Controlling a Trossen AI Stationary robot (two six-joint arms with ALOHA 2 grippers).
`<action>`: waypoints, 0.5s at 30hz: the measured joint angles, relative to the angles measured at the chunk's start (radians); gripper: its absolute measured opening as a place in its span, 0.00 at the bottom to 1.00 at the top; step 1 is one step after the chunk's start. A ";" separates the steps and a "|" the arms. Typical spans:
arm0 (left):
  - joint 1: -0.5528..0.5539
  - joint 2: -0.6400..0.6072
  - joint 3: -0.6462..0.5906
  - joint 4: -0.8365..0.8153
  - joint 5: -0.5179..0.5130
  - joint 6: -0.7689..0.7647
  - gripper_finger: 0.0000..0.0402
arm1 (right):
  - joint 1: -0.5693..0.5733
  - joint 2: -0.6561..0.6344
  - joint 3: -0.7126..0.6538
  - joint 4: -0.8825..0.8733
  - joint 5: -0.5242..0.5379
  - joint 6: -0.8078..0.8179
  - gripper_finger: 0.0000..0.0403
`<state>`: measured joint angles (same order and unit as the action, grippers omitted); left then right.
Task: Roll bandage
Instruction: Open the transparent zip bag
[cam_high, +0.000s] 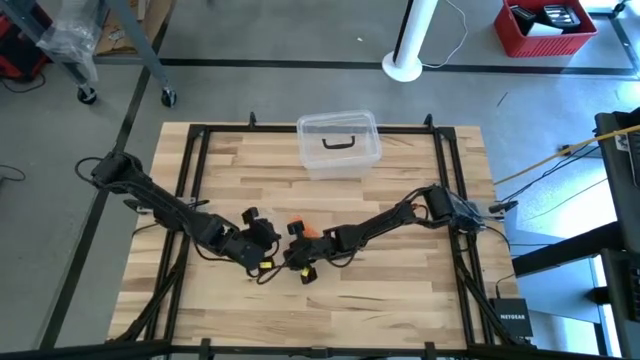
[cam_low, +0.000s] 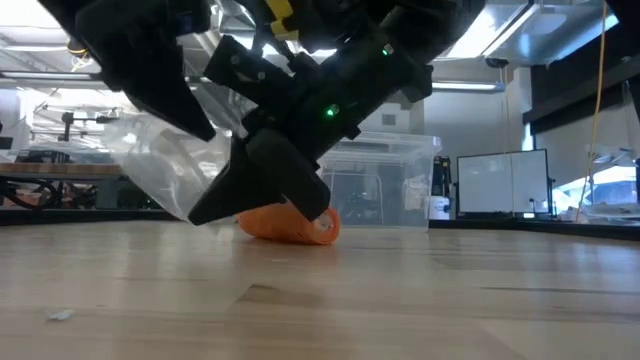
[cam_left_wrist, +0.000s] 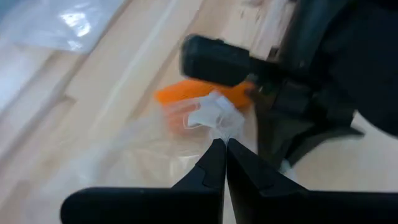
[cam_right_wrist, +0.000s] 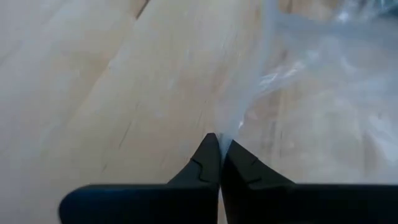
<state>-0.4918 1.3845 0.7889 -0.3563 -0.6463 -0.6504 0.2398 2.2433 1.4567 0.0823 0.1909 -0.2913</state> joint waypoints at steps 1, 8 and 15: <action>-0.001 0.000 -0.023 0.055 0.001 0.008 0.00 | 0.000 0.000 0.000 0.008 0.001 0.001 0.00; -0.018 -0.037 -0.065 0.214 0.012 0.117 0.00 | -0.013 0.000 0.000 0.012 -0.003 0.094 0.01; -0.056 -0.091 -0.052 0.254 -0.048 0.215 0.00 | -0.018 -0.002 0.002 0.019 -0.017 0.124 0.01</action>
<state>-0.5474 1.2938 0.7368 -0.1021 -0.6946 -0.4356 0.2219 2.2410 1.4590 0.1010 0.1738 -0.1669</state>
